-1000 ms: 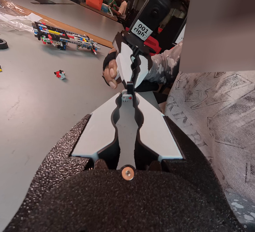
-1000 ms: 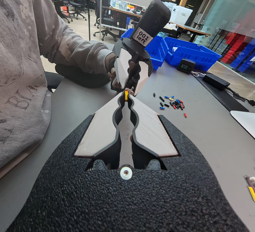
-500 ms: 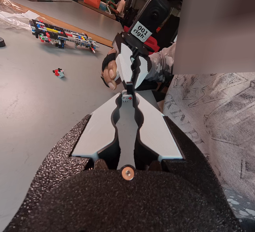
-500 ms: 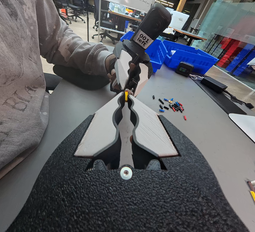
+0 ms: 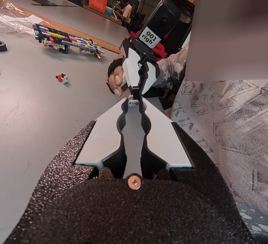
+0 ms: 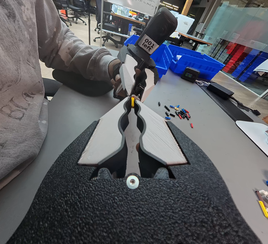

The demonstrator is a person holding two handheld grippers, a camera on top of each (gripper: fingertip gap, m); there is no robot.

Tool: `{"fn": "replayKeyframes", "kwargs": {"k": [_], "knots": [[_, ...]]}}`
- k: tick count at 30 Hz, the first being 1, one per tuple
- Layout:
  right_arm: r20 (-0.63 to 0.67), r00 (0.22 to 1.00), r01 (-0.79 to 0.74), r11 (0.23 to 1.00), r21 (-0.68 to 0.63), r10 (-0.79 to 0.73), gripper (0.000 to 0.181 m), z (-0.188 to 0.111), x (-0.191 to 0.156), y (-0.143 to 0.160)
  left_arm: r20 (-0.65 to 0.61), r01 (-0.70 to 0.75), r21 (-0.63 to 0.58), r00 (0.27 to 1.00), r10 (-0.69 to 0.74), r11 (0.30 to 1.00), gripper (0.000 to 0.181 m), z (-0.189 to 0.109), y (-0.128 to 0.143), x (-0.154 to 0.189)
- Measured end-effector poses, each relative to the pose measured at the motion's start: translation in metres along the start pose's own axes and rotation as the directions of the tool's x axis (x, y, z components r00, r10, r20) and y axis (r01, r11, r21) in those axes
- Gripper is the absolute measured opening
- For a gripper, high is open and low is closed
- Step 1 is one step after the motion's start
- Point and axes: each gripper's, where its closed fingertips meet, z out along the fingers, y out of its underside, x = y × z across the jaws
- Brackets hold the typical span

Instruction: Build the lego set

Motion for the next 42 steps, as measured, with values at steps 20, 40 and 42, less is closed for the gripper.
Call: {"fn": "replayKeyframes", "kwargs": {"k": [20, 40, 42], "knots": [[-0.034, 0.999, 0.006, 0.997, 0.077, -0.004, 0.001, -0.003, 0.004, -0.017, -0.01, -0.019, 0.094, 1.0, 0.02, 0.995, 0.014, 0.001, -0.018, 0.006], [-0.003, 0.993, -0.118, 0.985, 0.126, 0.119, 0.003, -0.008, 0.011, -0.022, -0.035, 0.018, 0.169, 0.999, -0.012, 0.985, 0.015, 0.002, -0.025, 0.004], [-0.001, 0.994, -0.113, 0.985, 0.127, 0.114, 0.003, -0.008, 0.01, -0.023, -0.038, 0.022, 0.178, 0.999, -0.015, 0.984, 0.015, 0.002, -0.026, 0.005]]}}
